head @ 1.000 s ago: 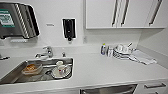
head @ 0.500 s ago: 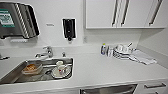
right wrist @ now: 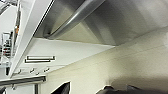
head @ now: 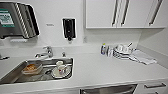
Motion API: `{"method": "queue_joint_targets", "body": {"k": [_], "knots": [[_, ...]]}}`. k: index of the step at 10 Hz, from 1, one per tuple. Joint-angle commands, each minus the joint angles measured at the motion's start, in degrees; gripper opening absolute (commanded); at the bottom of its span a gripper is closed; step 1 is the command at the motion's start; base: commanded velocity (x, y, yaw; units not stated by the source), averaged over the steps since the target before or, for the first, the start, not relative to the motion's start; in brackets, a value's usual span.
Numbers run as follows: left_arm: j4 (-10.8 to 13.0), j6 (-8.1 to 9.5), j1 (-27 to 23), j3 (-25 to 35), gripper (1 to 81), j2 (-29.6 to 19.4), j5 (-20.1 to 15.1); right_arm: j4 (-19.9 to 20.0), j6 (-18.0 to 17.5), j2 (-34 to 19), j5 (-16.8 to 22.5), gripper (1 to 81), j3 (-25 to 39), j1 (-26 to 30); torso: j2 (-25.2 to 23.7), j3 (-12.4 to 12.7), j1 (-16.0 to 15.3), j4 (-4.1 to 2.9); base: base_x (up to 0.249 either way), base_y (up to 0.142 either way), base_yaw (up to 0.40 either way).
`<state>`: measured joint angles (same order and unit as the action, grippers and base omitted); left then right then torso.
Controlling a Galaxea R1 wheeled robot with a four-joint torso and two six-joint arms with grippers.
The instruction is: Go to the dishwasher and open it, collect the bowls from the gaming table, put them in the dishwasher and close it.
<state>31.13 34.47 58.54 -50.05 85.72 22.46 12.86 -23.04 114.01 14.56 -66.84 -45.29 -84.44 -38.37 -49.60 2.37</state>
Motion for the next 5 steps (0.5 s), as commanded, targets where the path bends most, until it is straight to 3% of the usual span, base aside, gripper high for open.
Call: {"method": "queue_joint_targets", "body": {"k": [1,2,5], "knots": [[2.25,0.76,-4.87,1.19,81.1,-2.57,0.23,1.20,-13.39,0.29,3.82,81.1,-2.75,8.41,0.00,0.00,0.00,0.00,0.000,0.000,0.000],[3.58,1.82,-4.88,1.01,81.1,-2.04,0.22,1.11,-18.77,0.20,3.64,81.1,-2.67,9.45,0.00,-0.02,0.00,0.00,0.000,0.000,0.000],[4.02,2.18,-4.88,-0.22,81.1,-0.55,-0.22,0.94,-26.87,0.81,3.55,81.1,-3.90,12.79,0.00,-0.05,-0.02,0.00,0.000,0.000,0.000]]}}
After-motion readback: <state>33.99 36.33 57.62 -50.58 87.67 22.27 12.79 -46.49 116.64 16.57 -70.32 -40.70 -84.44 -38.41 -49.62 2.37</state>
